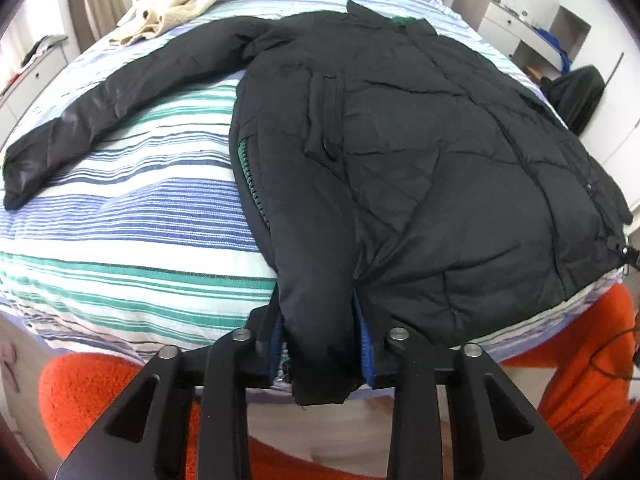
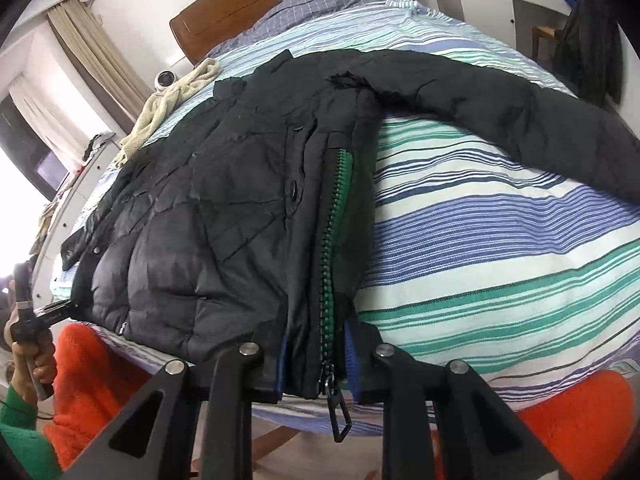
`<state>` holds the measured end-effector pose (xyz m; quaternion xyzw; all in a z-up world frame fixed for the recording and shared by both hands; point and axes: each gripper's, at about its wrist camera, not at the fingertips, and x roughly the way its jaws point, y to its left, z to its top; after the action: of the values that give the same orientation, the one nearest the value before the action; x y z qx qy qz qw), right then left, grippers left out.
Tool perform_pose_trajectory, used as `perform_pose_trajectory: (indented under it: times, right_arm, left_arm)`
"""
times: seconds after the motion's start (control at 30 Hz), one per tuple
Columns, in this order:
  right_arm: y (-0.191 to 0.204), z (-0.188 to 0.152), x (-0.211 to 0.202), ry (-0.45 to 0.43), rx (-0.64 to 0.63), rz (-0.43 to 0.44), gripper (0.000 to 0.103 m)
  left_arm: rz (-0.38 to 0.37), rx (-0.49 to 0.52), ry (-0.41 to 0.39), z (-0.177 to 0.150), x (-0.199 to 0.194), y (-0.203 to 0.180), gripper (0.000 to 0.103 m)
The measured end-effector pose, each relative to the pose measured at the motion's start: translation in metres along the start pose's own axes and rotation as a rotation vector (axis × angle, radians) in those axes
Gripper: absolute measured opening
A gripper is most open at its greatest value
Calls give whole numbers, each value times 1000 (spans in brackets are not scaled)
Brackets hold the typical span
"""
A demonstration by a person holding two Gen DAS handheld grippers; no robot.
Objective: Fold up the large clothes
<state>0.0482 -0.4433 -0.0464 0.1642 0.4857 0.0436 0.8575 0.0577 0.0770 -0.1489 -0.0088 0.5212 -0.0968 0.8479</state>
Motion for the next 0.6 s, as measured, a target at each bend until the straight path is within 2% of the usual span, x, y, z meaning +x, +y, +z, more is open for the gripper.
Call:
perform_pose_trajectory:
  times: [0.07, 0.1, 0.13, 0.17, 0.23, 0.3, 0.37, 0.5, 0.6]
  right_arm:
    - [1, 4, -2, -13, -3, -45, 49]
    - [0, 4, -7, -32, -7, -56, 67]
    - [0, 6, -13, -60, -11, -62, 73]
    - [-2, 7, -19, -79, -8, -68, 73]
    - [-5, 10, -27, -107, 5, -82, 73]
    - [-8, 11, -37, -139, 18, -96, 73]
    - [-8, 16, -45, -178, 35, -125, 73]
    - [-2, 24, -66, -278, 53, -114, 73]
    - [9, 29, -78, -333, 18, -118, 83]
  left_arm:
    - [4, -18, -18, 3, -10, 1, 44]
    - [11, -18, -37, 4, -18, 0, 54]
    - [26, -15, -59, 4, -26, -1, 64]
    - [44, -9, -85, 5, -33, -3, 69]
    - [90, -1, -163, 7, -55, -10, 87]
    - [119, 3, -237, 9, -72, -18, 95]
    - [135, 14, -294, 13, -83, -24, 98]
    - [151, 64, -383, 23, -96, -42, 98]
    - [195, 96, -421, 24, -103, -53, 102]
